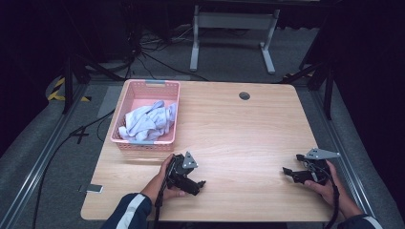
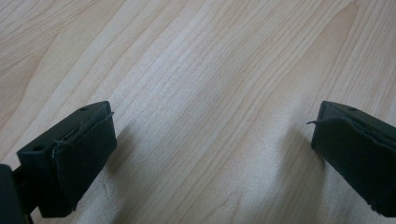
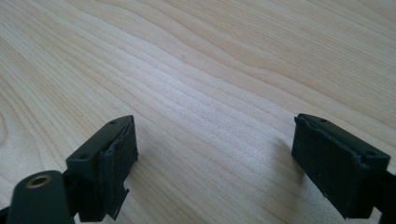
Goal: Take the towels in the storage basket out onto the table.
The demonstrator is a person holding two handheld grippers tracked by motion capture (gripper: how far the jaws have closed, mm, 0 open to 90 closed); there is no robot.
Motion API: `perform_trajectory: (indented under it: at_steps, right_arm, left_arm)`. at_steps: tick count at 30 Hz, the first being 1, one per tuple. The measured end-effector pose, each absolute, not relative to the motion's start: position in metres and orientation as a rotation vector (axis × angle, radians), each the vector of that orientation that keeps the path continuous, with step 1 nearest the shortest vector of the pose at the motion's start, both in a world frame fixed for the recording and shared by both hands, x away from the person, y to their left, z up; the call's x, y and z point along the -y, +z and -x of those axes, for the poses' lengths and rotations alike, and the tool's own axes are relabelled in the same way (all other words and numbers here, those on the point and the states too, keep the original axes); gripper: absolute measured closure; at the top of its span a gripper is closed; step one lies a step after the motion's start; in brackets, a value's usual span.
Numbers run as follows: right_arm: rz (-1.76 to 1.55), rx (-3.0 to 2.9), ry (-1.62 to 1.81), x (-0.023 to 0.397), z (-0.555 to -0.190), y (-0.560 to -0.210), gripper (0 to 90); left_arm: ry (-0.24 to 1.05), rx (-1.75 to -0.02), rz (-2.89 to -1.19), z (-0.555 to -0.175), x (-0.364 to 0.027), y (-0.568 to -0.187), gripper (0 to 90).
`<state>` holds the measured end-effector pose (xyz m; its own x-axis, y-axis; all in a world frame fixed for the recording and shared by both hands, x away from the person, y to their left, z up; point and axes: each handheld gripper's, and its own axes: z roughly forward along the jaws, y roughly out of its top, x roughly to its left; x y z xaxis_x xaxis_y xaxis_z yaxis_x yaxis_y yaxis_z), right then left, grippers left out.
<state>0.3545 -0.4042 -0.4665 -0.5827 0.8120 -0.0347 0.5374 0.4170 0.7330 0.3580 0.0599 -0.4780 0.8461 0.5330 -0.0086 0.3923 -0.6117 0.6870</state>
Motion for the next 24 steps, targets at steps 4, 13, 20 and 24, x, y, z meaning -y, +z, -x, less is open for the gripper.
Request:
perform_trajectory:
  at_steps: [4,13,20,24]
  right_arm:
    - [-1.156,-2.293,0.979,0.404,-0.354,-0.466,13.8]
    - [-1.153,-2.294,0.976,0.405,-0.354,-0.466,13.8]
    - [-1.143,-2.299,0.980,0.405,-0.355,-0.467,13.7]
    - [-1.142,-2.300,0.983,0.405,-0.356,-0.467,13.5]
  left_arm:
    - [0.236,-0.628,-2.312,-0.360,-0.063,-0.478,0.1]
    - [0.230,-0.623,-2.343,-0.356,-0.075,-0.473,8.2]
    - [0.305,-0.551,-2.359,-0.349,-0.078,-0.457,21.9]
    - [0.394,-0.518,-2.321,-0.347,-0.088,-0.435,22.0]
